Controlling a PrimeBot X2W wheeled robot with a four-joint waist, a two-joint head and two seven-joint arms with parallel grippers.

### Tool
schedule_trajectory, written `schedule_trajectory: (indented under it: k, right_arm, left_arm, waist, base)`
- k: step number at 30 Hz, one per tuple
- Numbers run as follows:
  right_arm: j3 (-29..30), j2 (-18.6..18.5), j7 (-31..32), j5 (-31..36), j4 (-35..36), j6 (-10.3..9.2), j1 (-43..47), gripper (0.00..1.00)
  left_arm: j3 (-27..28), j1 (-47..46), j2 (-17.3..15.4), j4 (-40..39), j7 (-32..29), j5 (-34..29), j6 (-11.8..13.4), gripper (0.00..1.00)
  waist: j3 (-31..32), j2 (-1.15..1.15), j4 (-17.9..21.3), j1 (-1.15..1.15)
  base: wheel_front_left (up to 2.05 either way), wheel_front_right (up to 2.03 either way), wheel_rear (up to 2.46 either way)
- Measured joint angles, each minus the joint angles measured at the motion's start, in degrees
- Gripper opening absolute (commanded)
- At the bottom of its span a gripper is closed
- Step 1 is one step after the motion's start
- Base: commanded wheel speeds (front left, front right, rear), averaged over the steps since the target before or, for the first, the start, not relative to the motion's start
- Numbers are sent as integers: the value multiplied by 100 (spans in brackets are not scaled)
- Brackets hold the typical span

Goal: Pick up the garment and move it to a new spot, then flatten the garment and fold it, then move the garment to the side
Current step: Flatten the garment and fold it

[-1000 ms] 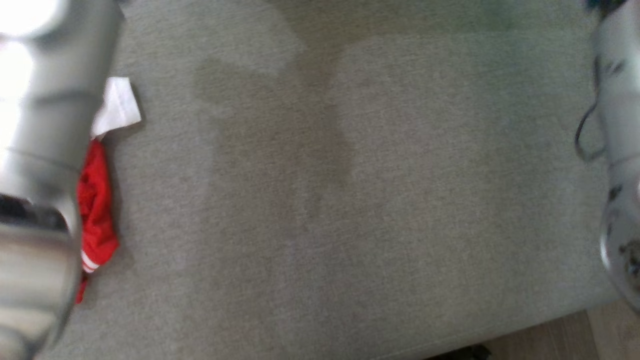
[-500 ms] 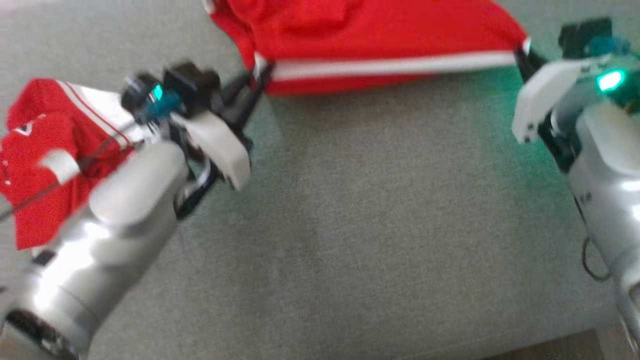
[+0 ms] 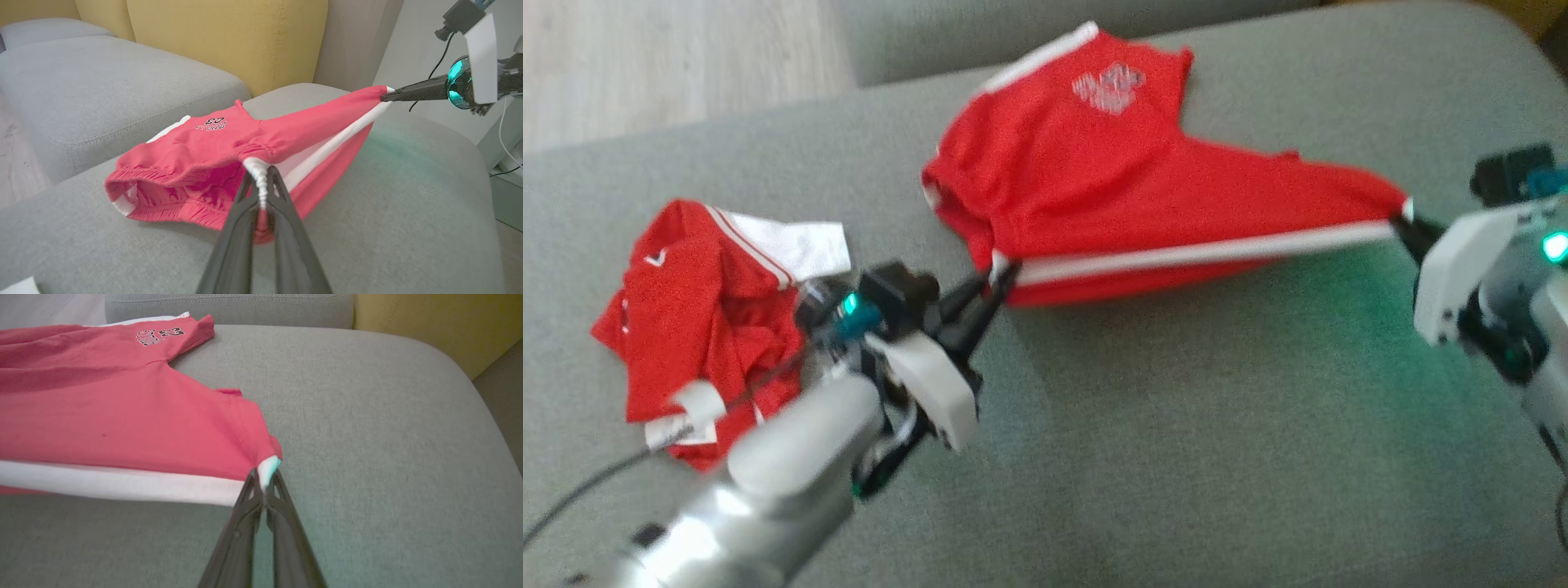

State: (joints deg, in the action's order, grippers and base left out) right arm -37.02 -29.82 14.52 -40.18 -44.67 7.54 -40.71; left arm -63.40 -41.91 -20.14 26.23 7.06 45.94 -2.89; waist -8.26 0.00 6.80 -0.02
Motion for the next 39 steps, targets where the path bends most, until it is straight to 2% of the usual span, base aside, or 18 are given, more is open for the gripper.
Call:
schedule_trajectory:
  k: [7,13,18,24,26,31,39]
  right_arm:
    - [156,-401,209,-467,547,0,740,0]
    - [539,-599,190,-620,1016,0,1168,0]
    - [1104,-630,-51,-547,1405,0,1137,0]
    - [1726,-332,-216,-26,1510,0,483,0]
    - [1915,-175,-250,194,1421,0,179,0]
    - [2204,191,-299,726,950,0,-513,0]
    - [2296,456,-485,1396,-26,0,-1588,0]
  left_arm:
    - [-126,691,-46,-632,-111,200,334,0]
    - [-119,761,-66,-955,-146,200,556,0]
    - [81,621,-33,-1003,-89,201,756,0]
    - [379,44,194,-786,11,207,1000,0]
    - [454,-104,302,-679,18,208,1006,0]
    - [479,-405,547,-402,12,202,1069,0]
    - [564,-844,979,30,60,202,1096,0]
  waist:
    - [404,0,-6,0]
    - [294,0,-74,2]
    - [53,0,-194,2]
    - [-343,0,-420,3]
    - [-482,0,-519,3]
    - [-849,0,-789,3]
    - [-1425,0,-1316,3]
  base:
    - [0,0,0]
    - [0,0,0]
    - [0,0,0]
    - [0,0,0]
    - [0,0,0]
    - [0,0,0]
    - [0,0,0]
